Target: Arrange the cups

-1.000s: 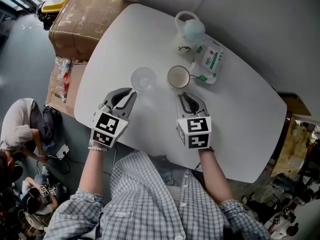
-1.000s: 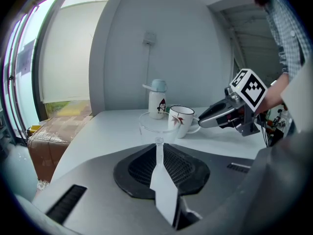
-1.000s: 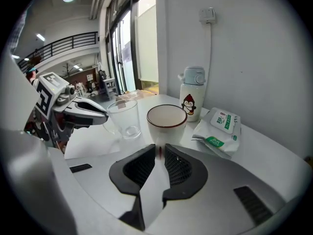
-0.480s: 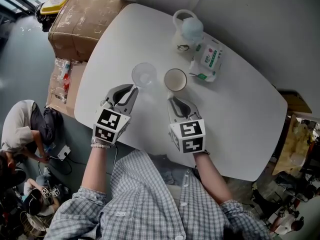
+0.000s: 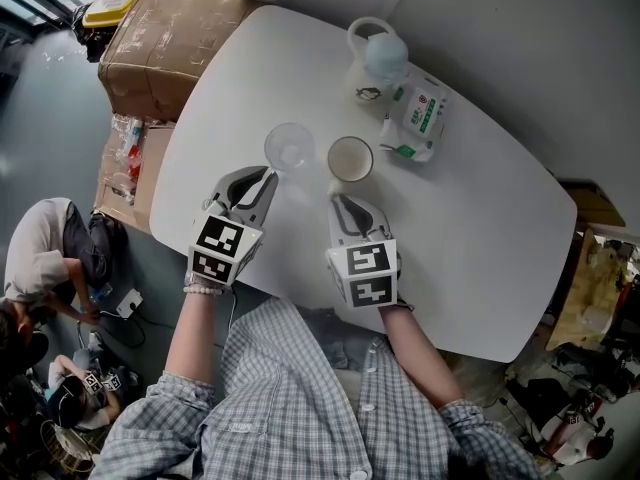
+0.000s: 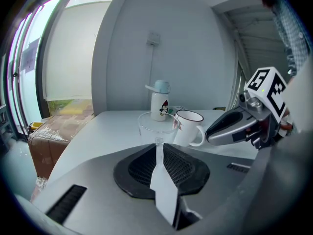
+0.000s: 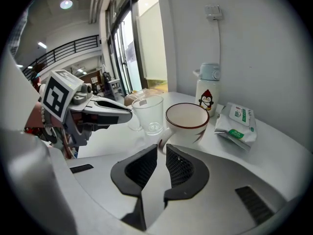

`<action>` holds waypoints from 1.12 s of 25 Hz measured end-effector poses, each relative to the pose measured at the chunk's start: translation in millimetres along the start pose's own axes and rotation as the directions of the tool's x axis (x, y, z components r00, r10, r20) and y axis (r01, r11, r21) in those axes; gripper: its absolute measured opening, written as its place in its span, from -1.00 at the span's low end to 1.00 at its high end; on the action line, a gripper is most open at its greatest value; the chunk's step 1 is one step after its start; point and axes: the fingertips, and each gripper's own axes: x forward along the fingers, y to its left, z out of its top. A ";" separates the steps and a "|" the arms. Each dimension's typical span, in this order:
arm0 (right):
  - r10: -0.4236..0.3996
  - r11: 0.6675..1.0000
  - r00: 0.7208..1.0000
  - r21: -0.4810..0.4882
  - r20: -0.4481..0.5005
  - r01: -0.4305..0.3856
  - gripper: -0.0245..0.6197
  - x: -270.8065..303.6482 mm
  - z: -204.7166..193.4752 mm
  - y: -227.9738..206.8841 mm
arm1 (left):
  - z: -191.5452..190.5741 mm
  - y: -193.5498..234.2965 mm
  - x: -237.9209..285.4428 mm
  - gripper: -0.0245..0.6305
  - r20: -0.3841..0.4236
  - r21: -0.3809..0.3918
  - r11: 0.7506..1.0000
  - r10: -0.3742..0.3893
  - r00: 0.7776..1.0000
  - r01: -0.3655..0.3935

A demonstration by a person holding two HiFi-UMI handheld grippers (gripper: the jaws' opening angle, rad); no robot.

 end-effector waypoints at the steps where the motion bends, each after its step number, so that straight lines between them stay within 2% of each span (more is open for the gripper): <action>1: -0.010 1.000 1.000 0.007 -0.005 0.010 -0.81 2.1 -0.8 0.2 | -0.2 0.1 0.2 -0.78 0.000 0.000 1.000 0.001 1.000 -0.001; 7: -0.051 0.997 0.999 0.058 0.005 0.051 -0.75 14.0 2.6 -2.0 | -0.1 -0.4 0.3 -0.78 -0.002 0.006 1.000 -0.008 1.000 0.008; 19: 0.030 0.999 0.999 0.040 -0.018 -0.029 -0.75 16.4 -3.5 22.9 | -1.7 -2.0 1.4 -0.78 -0.010 -0.004 1.000 0.012 1.000 -0.012; 28: 0.050 0.999 0.998 0.011 -0.026 -0.049 -0.75 12.6 -7.5 23.6 | -7.9 -3.4 -0.7 -0.78 -0.035 0.001 1.000 0.016 0.999 -0.016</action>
